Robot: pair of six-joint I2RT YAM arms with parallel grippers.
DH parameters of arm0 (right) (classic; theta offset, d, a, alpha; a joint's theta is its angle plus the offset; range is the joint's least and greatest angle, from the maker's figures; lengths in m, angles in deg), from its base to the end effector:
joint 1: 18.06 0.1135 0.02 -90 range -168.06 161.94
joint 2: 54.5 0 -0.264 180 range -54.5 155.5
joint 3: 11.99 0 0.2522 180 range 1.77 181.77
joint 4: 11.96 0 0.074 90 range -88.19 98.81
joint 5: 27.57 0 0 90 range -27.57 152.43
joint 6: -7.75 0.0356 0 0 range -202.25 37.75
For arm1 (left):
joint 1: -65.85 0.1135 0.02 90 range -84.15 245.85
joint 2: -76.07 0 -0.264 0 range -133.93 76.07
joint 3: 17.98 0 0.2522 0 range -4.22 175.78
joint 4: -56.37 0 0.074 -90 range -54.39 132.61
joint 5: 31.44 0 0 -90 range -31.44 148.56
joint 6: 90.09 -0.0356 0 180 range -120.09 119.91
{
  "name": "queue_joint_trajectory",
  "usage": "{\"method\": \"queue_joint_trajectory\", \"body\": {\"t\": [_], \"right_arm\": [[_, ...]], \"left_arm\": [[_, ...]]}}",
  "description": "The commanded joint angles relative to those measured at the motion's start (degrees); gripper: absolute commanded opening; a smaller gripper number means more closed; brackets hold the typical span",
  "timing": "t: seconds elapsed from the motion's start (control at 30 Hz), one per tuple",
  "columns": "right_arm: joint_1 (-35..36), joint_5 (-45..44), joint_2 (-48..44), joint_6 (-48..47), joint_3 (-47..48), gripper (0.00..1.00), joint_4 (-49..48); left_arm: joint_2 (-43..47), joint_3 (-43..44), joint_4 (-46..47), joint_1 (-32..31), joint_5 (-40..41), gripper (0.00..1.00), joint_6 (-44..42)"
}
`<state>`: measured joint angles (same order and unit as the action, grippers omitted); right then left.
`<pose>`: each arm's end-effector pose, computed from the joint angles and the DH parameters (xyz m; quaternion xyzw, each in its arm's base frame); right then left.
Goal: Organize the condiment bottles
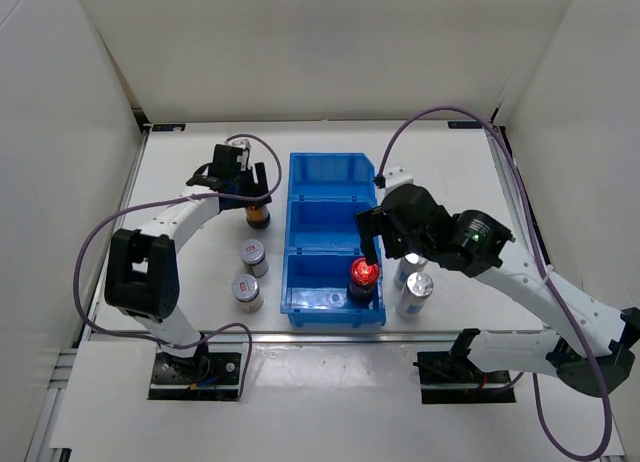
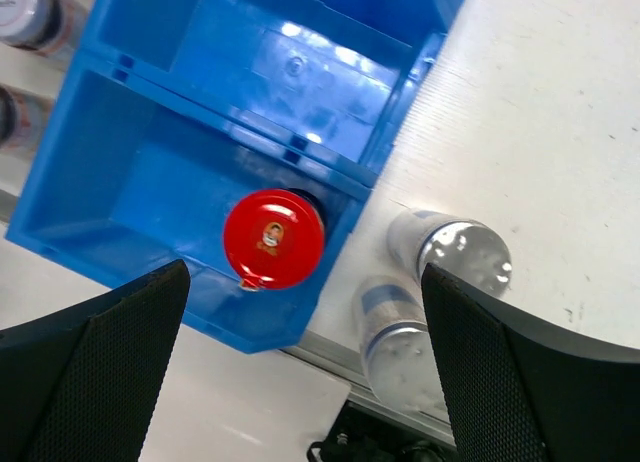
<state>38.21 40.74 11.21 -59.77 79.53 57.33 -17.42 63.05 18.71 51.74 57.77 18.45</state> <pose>0.1310 0.1725 0.3903 -0.1911 0.8850 0.1124 0.4095 0.3418 -0.0864 0.2385 -0.0340 0.9394 -0.1021 0.3255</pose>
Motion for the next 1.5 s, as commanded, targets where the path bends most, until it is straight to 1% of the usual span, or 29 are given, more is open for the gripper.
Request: {"method": "queue_joint_trajectory", "body": {"t": [0.0,0.03,0.07,0.1,0.2,0.23,0.3,0.33,0.37,0.43,0.5,0.53,0.57,0.6,0.63,0.7,0.73,0.83,0.87,0.93,0.97,1.0,1.1,1.33,1.47], "right_arm": [[0.24,-4.40,-1.99,0.63,-1.81,1.00,3.00],[-0.28,-5.02,-1.99,1.16,-2.34,1.00,3.79],[-0.81,-5.03,-1.99,1.68,-2.87,1.00,3.80],[-0.81,-5.03,-2.51,1.69,-3.40,1.00,4.49],[-1.95,-4.50,-3.22,3.10,-5.59,1.00,5.02],[-2.48,-3.98,-3.22,3.62,-6.21,1.00,5.03],[-3.18,-3.97,-4.53,4.24,-8.05,1.00,5.03],[-4.66,-3.97,-4.54,4.93,-8.58,1.00,5.55],[-5.29,-3.97,-5.06,4.94,-9.11,1.00,5.56],[-7.39,-3.97,-5.60,6.25,-10.69,1.00,5.56],[-9.41,-3.36,-6.12,6.26,-11.57,1.00,5.56],[-10.12,-2.83,-6.82,6.78,-12.36,1.00,5.56],[-10.65,-2.83,-6.83,6.79,-12.37,1.00,5.56],[-11.87,-2.83,-6.83,6.79,-12.97,1.00,5.56],[-12.41,-2.31,-6.83,6.79,-12.98,1.00,5.56],[-14.17,-1.69,-6.83,6.26,-12.98,1.00,6.08],[-14.78,-1.69,-6.83,6.26,-12.98,1.00,6.08],[-16.98,-0.11,-6.21,6.26,-12.98,1.00,6.08],[-17.77,0.51,-5.69,6.26,-13.50,1.00,6.08],[-17.77,0.51,-5.68,6.26,-13.51,1.00,6.08],[-18.38,0.51,-5.68,6.26,-13.51,1.00,6.08],[-18.39,0.51,-5.16,5.74,-14.03,1.00,6.08],[-18.92,1.12,-5.16,5.73,-14.04,1.00,6.08],[-19.44,2.18,-3.84,4.59,-14.04,1.00,5.03],[-19.44,2.79,-2.70,4.06,-14.56,1.00,3.19]], "left_arm": [[-2.04,1.81,0.43,-0.04,0.01,0.80,0.18],[-2.04,1.82,-0.18,-0.04,0.01,0.76,0.18],[-2.04,2.34,-0.88,-0.04,0.01,0.63,0.18],[-1.09,2.95,-1.58,-0.04,0.62,0.55,0.18],[2.77,3.58,-2.99,-0.04,2.02,0.43,0.18],[6.62,4.27,-4.30,-0.04,2.03,0.36,0.18],[10.77,5.68,-6.06,-0.57,2.64,0.33,0.18],[14.44,7.95,-7.29,-1.18,2.64,0.30,-0.52],[16.13,9.19,-10.26,-2.14,2.64,0.29,-0.53],[19.99,12.69,-13.52,-4.25,0.46,0.24,-1.14],[22.12,13.94,-17.83,-6.27,-1.75,0.23,-1.14],[24.56,13.95,-18.63,-8.72,-2.53,0.21,-0.36],[25.80,12.82,-18.64,-10.13,-4.37,0.21,0.26],[26.95,10.98,-18.64,-11.63,-4.39,0.19,0.96],[28.79,10.18,-18.64,-14.60,-5.00,0.18,2.45],[30.21,7.81,-18.12,-17.69,-5.00,0.18,3.51],[30.73,7.10,-18.11,-20.67,-4.48,0.18,4.04],[30.74,4.20,-16.27,-25.08,-3.43,0.18,5.79],[29.26,4.19,-15.74,-28.14,-3.42,0.18,5.80],[27.93,3.49,-15.13,-31.49,0.33,0.17,6.50],[26.80,2.79,-14.60,-34.20,1.23,0.17,7.03],[26.18,2.78,-14.60,-35.36,2.37,0.17,7.03],[24.76,1.38,-13.11,-37.22,4.74,0.18,7.56],[20.02,-3.27,-8.72,-39.07,5.37,0.19,8.09],[19.49,-6.61,-5.64,-39.07,6.68,0.25,9.14]]}}
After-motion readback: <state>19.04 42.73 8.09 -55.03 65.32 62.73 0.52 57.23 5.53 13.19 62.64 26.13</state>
